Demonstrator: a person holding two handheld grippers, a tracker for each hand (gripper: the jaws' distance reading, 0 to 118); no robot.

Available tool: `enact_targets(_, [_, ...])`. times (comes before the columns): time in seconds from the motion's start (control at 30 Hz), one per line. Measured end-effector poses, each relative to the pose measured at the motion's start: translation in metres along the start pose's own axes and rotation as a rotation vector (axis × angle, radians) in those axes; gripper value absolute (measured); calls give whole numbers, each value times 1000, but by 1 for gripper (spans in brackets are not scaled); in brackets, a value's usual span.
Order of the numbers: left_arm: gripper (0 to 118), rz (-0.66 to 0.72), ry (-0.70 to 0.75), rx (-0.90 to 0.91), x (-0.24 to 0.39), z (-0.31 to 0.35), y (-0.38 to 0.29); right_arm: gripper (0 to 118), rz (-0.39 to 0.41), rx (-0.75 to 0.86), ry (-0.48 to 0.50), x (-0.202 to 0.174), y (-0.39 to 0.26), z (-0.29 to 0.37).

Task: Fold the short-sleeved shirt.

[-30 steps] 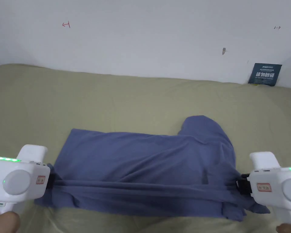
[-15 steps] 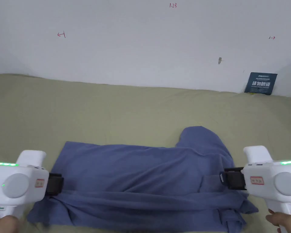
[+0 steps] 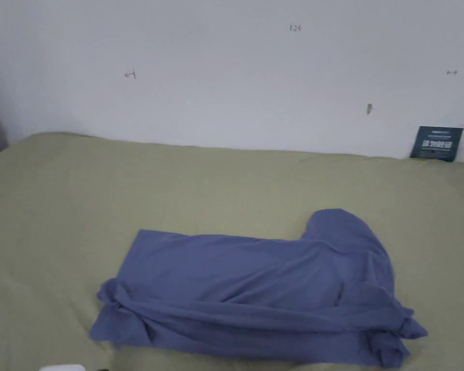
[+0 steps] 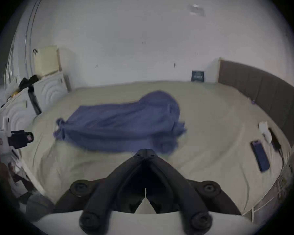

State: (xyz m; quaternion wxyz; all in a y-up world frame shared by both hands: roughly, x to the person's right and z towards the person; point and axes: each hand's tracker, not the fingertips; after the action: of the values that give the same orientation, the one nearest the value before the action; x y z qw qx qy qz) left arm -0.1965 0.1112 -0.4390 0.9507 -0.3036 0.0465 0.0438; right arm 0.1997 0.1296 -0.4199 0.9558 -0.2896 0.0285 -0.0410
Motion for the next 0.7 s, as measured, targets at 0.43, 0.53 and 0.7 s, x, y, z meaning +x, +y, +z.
enact_targets(0.43, [79, 202, 21, -211, -41, -134, 69, 0, -101, -49, -28, 36, 10, -36])
enact_targets(0.53, [79, 175, 9, -228, -39, -159, 77, 0, -111, -65, -23, 47, 13, -46])
enact_targets(0.7, [77, 142, 66, -327, -36, -196, 78, 1, -140, -119, -23, 66, 19, -73])
